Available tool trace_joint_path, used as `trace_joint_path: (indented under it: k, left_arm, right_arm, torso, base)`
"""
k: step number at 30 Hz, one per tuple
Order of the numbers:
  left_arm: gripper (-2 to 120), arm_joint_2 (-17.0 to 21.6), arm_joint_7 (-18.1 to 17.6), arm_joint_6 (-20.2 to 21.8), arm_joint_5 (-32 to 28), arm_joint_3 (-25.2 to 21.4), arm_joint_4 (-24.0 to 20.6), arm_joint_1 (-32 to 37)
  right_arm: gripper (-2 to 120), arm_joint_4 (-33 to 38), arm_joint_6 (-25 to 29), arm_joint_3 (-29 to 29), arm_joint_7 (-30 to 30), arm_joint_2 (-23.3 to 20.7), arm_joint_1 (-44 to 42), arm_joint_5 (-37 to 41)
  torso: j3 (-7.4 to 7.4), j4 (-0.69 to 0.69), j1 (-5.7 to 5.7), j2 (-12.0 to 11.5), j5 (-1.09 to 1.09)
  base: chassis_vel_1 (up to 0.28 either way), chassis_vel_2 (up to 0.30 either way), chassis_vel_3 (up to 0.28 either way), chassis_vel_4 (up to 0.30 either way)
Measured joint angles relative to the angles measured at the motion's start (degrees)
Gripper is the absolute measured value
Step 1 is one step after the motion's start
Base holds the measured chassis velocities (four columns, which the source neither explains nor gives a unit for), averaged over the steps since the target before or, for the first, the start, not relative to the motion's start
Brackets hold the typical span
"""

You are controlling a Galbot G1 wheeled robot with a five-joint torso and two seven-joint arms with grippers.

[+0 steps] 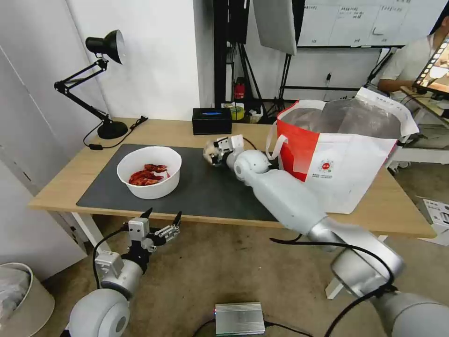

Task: Pick up the trash from the table and place it into the takeout bag.

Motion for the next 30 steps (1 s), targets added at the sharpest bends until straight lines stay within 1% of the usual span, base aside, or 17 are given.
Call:
trace_joint_path:
  k: [1, 2, 4, 6, 9, 10, 12, 13, 15, 16, 17, 19, 20, 22, 23, 25, 30]
  left_arm:
    - [100, 0.03, -0.05, 0.00, -0.01, -0.06, -0.06, 0.10]
    - [100, 0.03, -0.05, 0.00, -0.01, -0.06, -0.06, 0.10]
    - [100, 0.20, -0.09, 0.00, -0.04, -0.24, -0.33, 0.37]
    - [100, 0.20, -0.09, 0.00, -0.04, -0.24, -0.35, 0.38]
    - [100, 0.19, -0.12, 0.00, -0.05, -0.27, -0.63, 0.63]
    - [100, 0.19, -0.12, 0.00, -0.05, -0.27, -0.63, 0.63]
    - [100, 0.08, -0.12, 0.00, 0.03, -0.37, -1.03, 1.07]
    - [100, 0.02, -0.11, 0.00, 0.07, -0.40, -1.14, 1.18]
    - [100, -0.02, -0.12, 0.00, 0.11, -0.43, -1.23, 1.26]
    - [100, -0.17, -0.12, 0.01, 0.24, -0.43, -1.51, 1.50]
    - [100, -0.17, -0.12, 0.01, 0.24, -0.43, -1.51, 1.50]
    - [100, -0.72, -0.12, 0.06, 0.86, -0.44, -2.28, 2.00]
    - [100, -0.72, -0.12, 0.06, 0.86, -0.44, -2.28, 2.00]
    - [100, -1.05, -0.13, 0.17, 1.25, -0.52, -3.06, 2.55]
    - [100, -1.05, -0.13, 0.17, 1.25, -0.52, -3.06, 2.55]
    - [100, -1.11, -0.13, 0.22, 1.53, -0.63, -3.17, 2.70]
    - [100, -1.22, -0.13, 0.22, 1.61, -0.57, -3.17, 2.74]
  right_arm:
    - [5, 2.25, -0.73, -0.12, 1.93, -1.15, -0.32, 1.04]
    - [5, 2.25, -0.73, -0.12, 1.93, -1.15, -0.32, 1.04]
    - [5, 10.36, -2.80, -0.40, 8.03, -4.89, -1.84, 3.90]
    - [5, 10.95, -2.90, -0.41, 8.38, -5.17, -1.98, 4.06]
    - [5, 19.91, -4.33, -0.51, 12.57, -9.29, -4.72, 6.65]
    - [5, 19.91, -4.33, -0.51, 12.57, -9.29, -4.72, 6.65]
    - [5, 27.93, -5.20, 0.10, 16.40, -13.04, -7.93, 8.66]
    - [5, 29.73, -5.33, 0.57, 17.06, -13.83, -8.67, 9.03]
    - [5, 30.69, -5.39, 0.87, 17.40, -14.29, -9.10, 9.18]
    - [5, 34.25, -5.51, 2.10, 18.34, -16.06, -10.74, 9.49]
    - [5, 34.25, -5.51, 2.10, 18.34, -16.06, -10.74, 9.49]
    - [5, 41.44, -5.59, 5.73, 19.34, -20.15, -14.37, 9.71]
    - [5, 41.44, -5.59, 5.73, 19.34, -20.15, -14.37, 9.71]
    - [5, 48.27, -5.64, 10.14, 19.73, -24.51, -18.36, 9.70]
    - [5, 48.27, -5.64, 10.14, 19.73, -24.51, -18.36, 9.70]
    - [5, 54.65, -5.63, 15.41, 19.65, -28.73, -21.54, 9.64]
    - [5, 59.90, -5.38, 19.77, 19.48, -32.84, -22.06, 9.91]
  torso:
    - [0.00, -0.01, 0.00, 0.00, 0.00]
    - [0.00, -0.01, 0.00, 0.00, 0.00]
    - [0.00, 0.00, 0.00, 0.00, 0.01]
    - [0.00, 0.00, 0.00, 0.00, 0.01]
    - [0.00, 0.00, 0.00, 0.00, 0.01]
    - [0.00, 0.00, 0.00, 0.00, 0.01]
    - [0.00, 0.00, 0.00, 0.00, 0.01]
    - [0.00, 0.00, 0.00, 0.00, 0.01]
    - [-0.01, 0.00, 0.00, 0.00, 0.01]
    - [0.00, 0.00, 0.00, 0.00, 0.01]
    - [0.00, 0.00, 0.00, 0.00, 0.01]
    - [-0.01, 0.00, -0.01, 0.00, 0.01]
    - [-0.01, 0.00, -0.01, 0.00, 0.01]
    - [-0.01, 0.01, -0.01, 0.00, 0.02]
    - [-0.01, 0.01, -0.01, 0.00, 0.02]
    - [-0.01, -0.01, -0.01, 0.01, 0.01]
    - [-0.01, 0.00, -0.02, 0.00, -0.01]
  base:
    - [0.000, 0.000, 0.000, 0.000]
    - [0.000, 0.000, 0.000, 0.000]
    - [0.000, 0.000, 0.000, 0.000]
    - [0.000, 0.000, 0.000, 0.000]
    - [0.000, 0.000, 0.000, 0.000]
    - [0.000, 0.000, 0.000, 0.000]
    - [0.000, 0.000, 0.000, 0.000]
    - [0.000, 0.000, 0.000, 0.000]
    - [0.000, 0.000, 0.000, 0.000]
    - [0.000, 0.000, 0.000, 0.000]
    - [0.000, 0.000, 0.000, 0.000]
    - [0.000, 0.000, 0.000, 0.000]
    - [0.000, 0.000, 0.000, 0.000]
    - [0.000, 0.000, 0.000, 0.000]
    - [0.000, 0.000, 0.000, 0.000]
    - [0.000, 0.000, 0.000, 0.000]
    - [0.000, 0.000, 0.000, 0.000]
